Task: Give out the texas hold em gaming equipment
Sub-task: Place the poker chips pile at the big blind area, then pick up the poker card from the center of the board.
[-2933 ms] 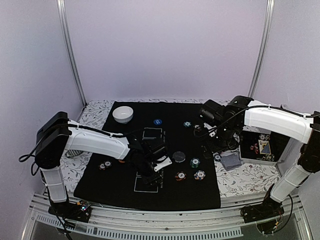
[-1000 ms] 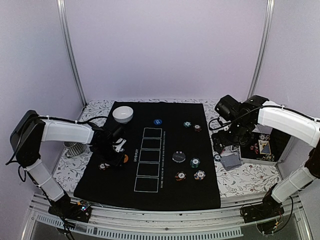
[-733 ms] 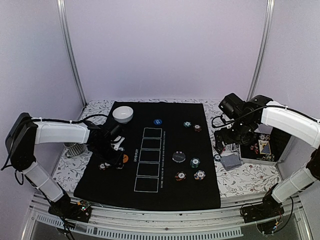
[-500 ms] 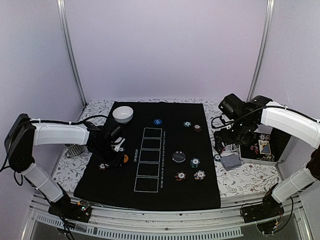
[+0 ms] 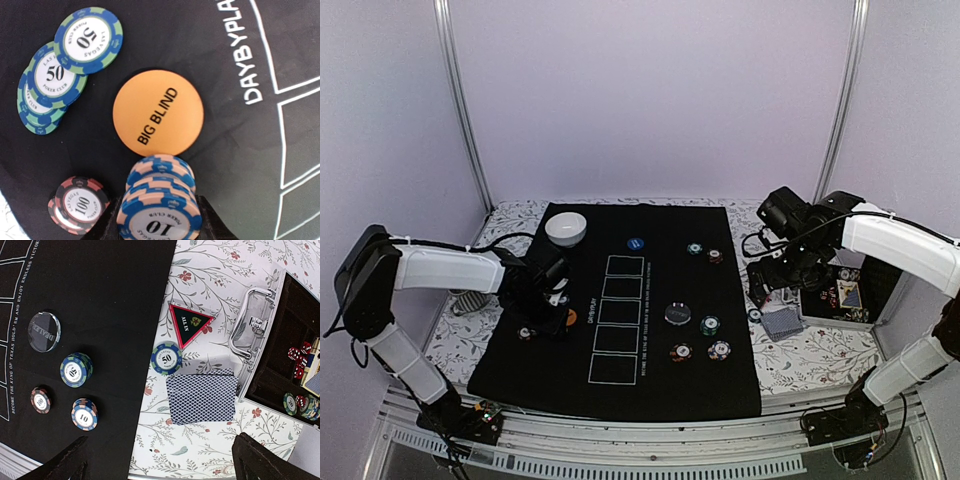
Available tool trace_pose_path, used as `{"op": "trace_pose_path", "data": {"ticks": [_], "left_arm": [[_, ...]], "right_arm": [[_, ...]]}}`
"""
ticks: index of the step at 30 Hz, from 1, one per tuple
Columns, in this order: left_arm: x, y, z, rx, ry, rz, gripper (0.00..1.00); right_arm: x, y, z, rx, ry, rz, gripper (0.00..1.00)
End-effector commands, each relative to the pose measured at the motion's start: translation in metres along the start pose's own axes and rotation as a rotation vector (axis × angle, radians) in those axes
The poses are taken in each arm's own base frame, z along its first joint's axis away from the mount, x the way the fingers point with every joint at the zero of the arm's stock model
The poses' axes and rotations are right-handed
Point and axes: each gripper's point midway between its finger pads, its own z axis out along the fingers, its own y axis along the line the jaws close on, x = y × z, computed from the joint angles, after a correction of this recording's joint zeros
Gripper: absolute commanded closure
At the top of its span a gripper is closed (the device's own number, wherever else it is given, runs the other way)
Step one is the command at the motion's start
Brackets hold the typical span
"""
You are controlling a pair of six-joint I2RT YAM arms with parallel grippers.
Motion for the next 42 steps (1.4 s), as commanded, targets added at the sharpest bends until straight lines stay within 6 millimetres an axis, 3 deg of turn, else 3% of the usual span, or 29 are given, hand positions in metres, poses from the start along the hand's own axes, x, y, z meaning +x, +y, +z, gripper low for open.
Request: {"op": "trace_pose_path", "data": {"ticks": [1, 9, 14, 21, 26, 30, 37, 42], "left_arm": [[-0.011, 0.003, 0.002, -0.036, -0.035, -0.002, 1.00], [-0.017, 0.001, 0.004, -0.032, -0.052, 0.006, 0.84], [-0.010, 0.001, 0.008, -0.033, -0.023, 0.007, 0.78], [-0.006, 0.003, -0.003, -0.025, -0.031, -0.001, 0.49], [-0.007, 0.001, -0.009, -0.009, -0.042, -0.004, 0.38], [-0.009, 0.002, -0.016, -0.010, -0.059, -0.003, 0.34], [-0.029, 0.003, -0.047, -0.008, -0.162, 0.016, 0.30], [-0.045, -0.008, -0.074, 0.033, -0.267, 0.073, 0.29]], "right_arm": [[0.007, -0.003, 0.002, -0.007, 0.008, -0.001, 0.01], [0.008, 0.001, 0.006, -0.020, 0.020, -0.009, 0.01], [0.012, -0.003, 0.007, -0.002, 0.027, -0.003, 0.01], [0.011, -0.020, 0.007, 0.009, -0.001, 0.061, 0.01], [0.008, -0.027, 0.006, -0.013, -0.026, 0.092, 0.01], [0.001, -0.031, 0.000, -0.028, -0.062, 0.086, 0.01], [-0.043, -0.037, -0.031, -0.182, -0.223, 0.159, 0.01], [-0.025, -0.047, -0.017, -0.203, -0.197, 0.251, 0.01]]}}
